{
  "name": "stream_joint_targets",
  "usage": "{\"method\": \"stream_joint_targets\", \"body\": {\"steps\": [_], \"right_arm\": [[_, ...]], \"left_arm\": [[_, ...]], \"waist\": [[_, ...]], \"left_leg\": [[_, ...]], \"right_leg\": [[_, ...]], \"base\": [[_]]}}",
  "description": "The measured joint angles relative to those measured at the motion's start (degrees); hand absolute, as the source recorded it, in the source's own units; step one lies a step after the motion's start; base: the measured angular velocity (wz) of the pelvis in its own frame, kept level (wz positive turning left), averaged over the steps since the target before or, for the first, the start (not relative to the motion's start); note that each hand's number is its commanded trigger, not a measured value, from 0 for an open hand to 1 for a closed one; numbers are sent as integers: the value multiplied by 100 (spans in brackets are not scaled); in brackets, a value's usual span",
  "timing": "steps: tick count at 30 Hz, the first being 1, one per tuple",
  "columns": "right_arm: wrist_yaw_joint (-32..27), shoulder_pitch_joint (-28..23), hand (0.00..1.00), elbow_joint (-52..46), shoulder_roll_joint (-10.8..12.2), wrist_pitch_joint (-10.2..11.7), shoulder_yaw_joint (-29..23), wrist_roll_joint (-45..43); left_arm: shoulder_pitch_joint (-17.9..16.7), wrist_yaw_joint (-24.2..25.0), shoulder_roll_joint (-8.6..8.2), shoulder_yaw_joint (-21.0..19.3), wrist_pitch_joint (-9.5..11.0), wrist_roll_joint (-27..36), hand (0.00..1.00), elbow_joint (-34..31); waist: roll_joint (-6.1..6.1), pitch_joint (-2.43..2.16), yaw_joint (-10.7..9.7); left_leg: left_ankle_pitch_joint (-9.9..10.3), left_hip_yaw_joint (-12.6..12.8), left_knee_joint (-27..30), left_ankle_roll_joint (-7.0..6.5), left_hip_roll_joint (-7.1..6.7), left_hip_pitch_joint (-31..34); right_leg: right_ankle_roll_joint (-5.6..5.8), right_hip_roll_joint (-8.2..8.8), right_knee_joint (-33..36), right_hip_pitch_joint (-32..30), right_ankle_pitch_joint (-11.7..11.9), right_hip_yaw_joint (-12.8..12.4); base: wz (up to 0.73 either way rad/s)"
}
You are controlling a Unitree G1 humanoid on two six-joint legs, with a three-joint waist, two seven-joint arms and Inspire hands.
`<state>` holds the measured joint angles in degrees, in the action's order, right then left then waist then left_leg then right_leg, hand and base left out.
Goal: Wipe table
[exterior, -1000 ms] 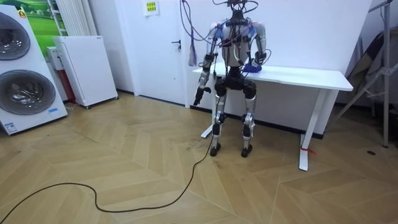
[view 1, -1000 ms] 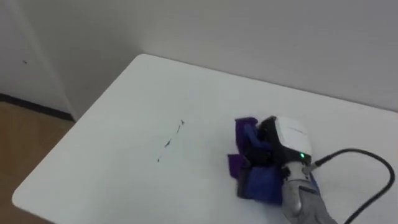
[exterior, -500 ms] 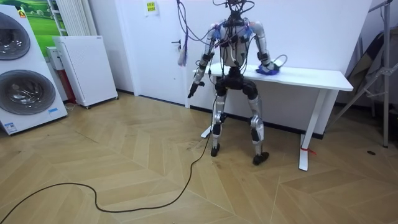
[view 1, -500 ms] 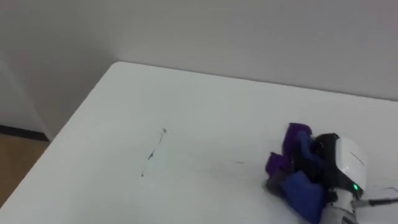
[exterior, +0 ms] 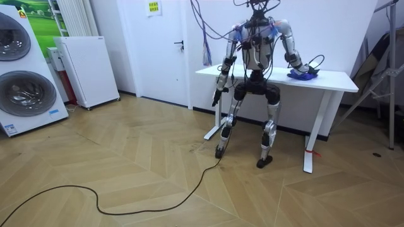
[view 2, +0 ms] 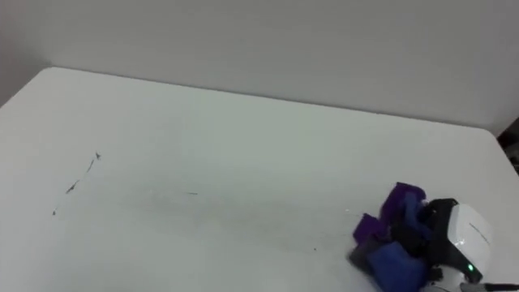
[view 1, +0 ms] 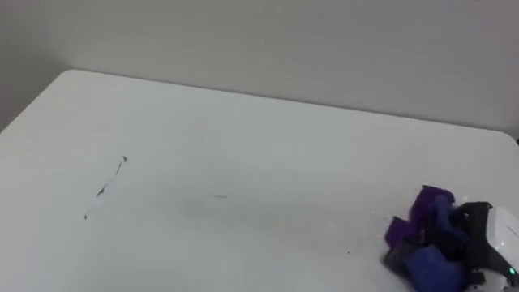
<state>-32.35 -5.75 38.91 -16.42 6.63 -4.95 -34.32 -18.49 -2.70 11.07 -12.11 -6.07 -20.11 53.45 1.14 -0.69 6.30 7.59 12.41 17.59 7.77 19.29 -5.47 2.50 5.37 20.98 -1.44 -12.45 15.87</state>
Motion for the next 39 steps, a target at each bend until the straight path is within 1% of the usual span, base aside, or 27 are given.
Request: {"method": "stream_joint_targets", "body": {"steps": [1, 2, 3, 4, 5, 6, 7, 8, 9, 11, 13, 15, 16, 17, 18, 20, 21, 24, 26, 28, 30, 31, 32, 34, 36, 37, 39], "right_arm": [[47, 33, 100, -62, 10, -76, 4, -39], [150, 109, 100, -194, 33, -258, 33, -155], [272, 212, 100, -291, 34, -445, 107, -218], [347, 252, 100, -348, 34, -516, 156, -226], [548, 378, 100, -419, -18, -578, 190, -300], [642, 522, 100, -492, -14, -676, 217, -449], [670, 567, 100, -541, -15, -714, 253, -520], [691, 694, 100, -602, -15, -742, 376, -683], [690, 777, 100, -590, -2, -749, 487, -802], [684, 703, 100, -582, 26, -721, 708, -862], [583, 609, 100, -519, -9, -593, 754, -829], [234, 380, 100, -254, -86, -332, 628, -710], [131, 313, 100, -163, -117, -243, 582, -676], [-76, 210, 100, 18, -189, -113, 504, -545], [-245, 81, 100, 113, -246, -82, 425, -416], [-524, -244, 100, 146, -239, -58, 145, -138], [-675, -422, 100, 156, -249, -40, -31, -2], [-830, -765, 100, 168, -353, -12, -443, 251], [-839, -929, 100, 264, -398, -12, -625, 397], [-839, -994, 100, 396, -420, -33, -772, 482], [-844, -985, 100, 535, -451, -70, -787, 483], [-844, -979, 100, 535, -453, -115, -784, 483], [-844, -928, 100, 527, -452, -218, -751, 482], [-832, -752, 100, 476, -348, -409, -742, 425], [-798, -623, 100, 128, -181, -890, -619, 239], [-770, -573, 100, 23, -162, -1014, -498, 220], [-304, -304, 100, -649, -19, -1427, 212, -140]], "left_arm": [[2, 2, -1, 0, 22, 36, 0, 64], [-5, 4, -9, 6, 20, 42, 0, 148], [-29, 7, -15, 56, 17, 39, 0, 179], [-37, 15, -17, 117, 17, 31, 0, 181], [-58, 56, -23, 251, 22, 31, 0, 189], [-113, 77, -24, 353, 33, 46, 0, 251], [-117, 88, -31, 386, 34, 46, 0, 283], [-162, 124, -52, 414, 25, 69, 0, 321], [-235, 136, -35, 416, -1, 171, 0, 332], [-353, 124, -5, 435, -37, 414, 0, 308], [-436, 128, -7, 433, -102, 443, 0, 320], [-397, 122, -7, 373, -98, 184, 0, 353], [-377, 123, -8, 370, -94, 99, 0, 352], [-315, 128, -5, 366, -91, -42, 0, 348], [-282, 129, 12, 363, -92, -47, 0, 343], [-231, 132, 52, 259, -93, -52, 0, 305], [-228, 132, 107, 212, -96, -52, 0, 251], [-209, 123, 233, 40, -120, -66, 0, 111], [-170, 112, 306, -32, -143, -65, 0, 66], [-131, 111, 363, -61, -152, -50, 0, 40], [-121, 90, 375, -6, -153, -38, 0, -22], [-132, 89, 363, 27, -151, -14, 0, -61], [-126, 87, 352, 138, -148, -8, 0, -67], [-131, 71, 291, 245, -149, 43, 0, -48], [-127, 42, 165, 427, -194, 39, 0, -45], [-115, 34, 129, 488, -208, 60, 0, -39], [41, 59, 87, 858, -237, 252, 0, 165]], "waist": [[-29, 3, 9], [-76, 12, 24], [-109, 28, 39], [-144, 31, 41], [-178, 63, 50], [-264, 64, 115], [-316, 65, 158], [-417, 72, 217], [-432, 76, 215], [-385, 59, 186], [-298, 50, 119], [-102, 4, -5], [-62, -10, -10], [-49, -39, -64], [-14, -43, -115], [9, -40, -165], [10, -41, -225], [10, -49, -442], [6, -64, -513], [1, -68, -514], [-28, -81, -509], [-36, -86, -478], [-42, -83, -414], [-52, -77, -398], [-69, -68, -171], [-70, -64, -108], [-110, -31, 162]], "left_leg": [[2, 1, 2, 1, -16, -8], [4, 1, 3, 1, -77, 0], [42, -33, 7, 5, -228, 11], [99, -91, -6, 0, -330, 26], [232, -159, -62, -22, -566, 59], [261, -57, -170, -32, -723, 35], [262, -38, -243, -29, -751, -16], [294, -36, -373, 20, -801, -31], [334, -18, -453, 13, -874, -23], [389, -88, -502, -86, -975, -16], [406, -150, -474, -115, -1023, 24], [446, -341, -398, -201, -1143, 105], [470, -382, -357, -235, -1188, 119], [538, -423, -258, -304, -1265, 136], [614, -484, -154, -386, -1358, 126], [755, -556, 10, -509, -1456, 123], [823, -618, 86, -560, -1518, 135], [941, -655, 173, -723, -1630, 190], [985, -676, 177, -789, -1668, 161], [1006, -671, 139, -832, -1678, 99], [1023, -663, 62, -864, -1669, -22], [1025, -654, 22, -873, -1668, -62], [1015, -643, -61, -889, -1671, -126], [1004, -636, -94, -905, -1669, -135], [1004, -645, -141, -905, -1654, -204], [1006, -657, -144, -903, -1647, -207], [985, -641, -168, -845, -1603, -182]], "right_leg": [[-21, -46, 1, -3, -2, -92], [-56, -98, 19, -16, 2, -271], [-90, -168, 11, -48, 21, -579], [-95, -185, -3, -67, 43, -712], [-79, -199, -45, -113, 108, -951], [-49, -209, -59, -196, 180, -1112], [-29, -212, -88, -227, 230, -1168], [17, -224, -159, -277, 338, -1280], [90, -189, -242, -289, 441, -1313], [141, -137, -383, -245, 557, -1312], [176, -92, -543, -161, 640, -1260], [270, 82, -544, -126, 573, -1105], [297, 134, -543, -101, 554, -1067], [325, 216, -537, -17, 551, -1062], [379, 300, -529, 91, 546, -1042], [473, 388, -540, 285, 545, -987], [482, 416, -540, 334, 540, -827], [501, 433, -570, 379, 538, -610], [504, 424, -636, 466, 563, -458], [458, 353, -697, 526, 616, -430], [434, 176, -856, 683, 632, -397], [423, 137, -893, 711, 639, -398], [354, 116, -982, 745, 686, -355], [316, 81, -1047, 744, 736, -322], [300, 32, -1053, 719, 746, -285], [296, 20, -1057, 707, 749, -271], [203, -54, -1047, 622, 799, -178]], "base": [[-7], [-8], [-7], [-10], [-17], [-26], [-45], [-43], [-37], [-18], [11], [47], [45], [41], [37], [23], [21], [13], [6], [-2], [-2], [-15], [-22], [-24], [-41], [-42], [-26]]}}
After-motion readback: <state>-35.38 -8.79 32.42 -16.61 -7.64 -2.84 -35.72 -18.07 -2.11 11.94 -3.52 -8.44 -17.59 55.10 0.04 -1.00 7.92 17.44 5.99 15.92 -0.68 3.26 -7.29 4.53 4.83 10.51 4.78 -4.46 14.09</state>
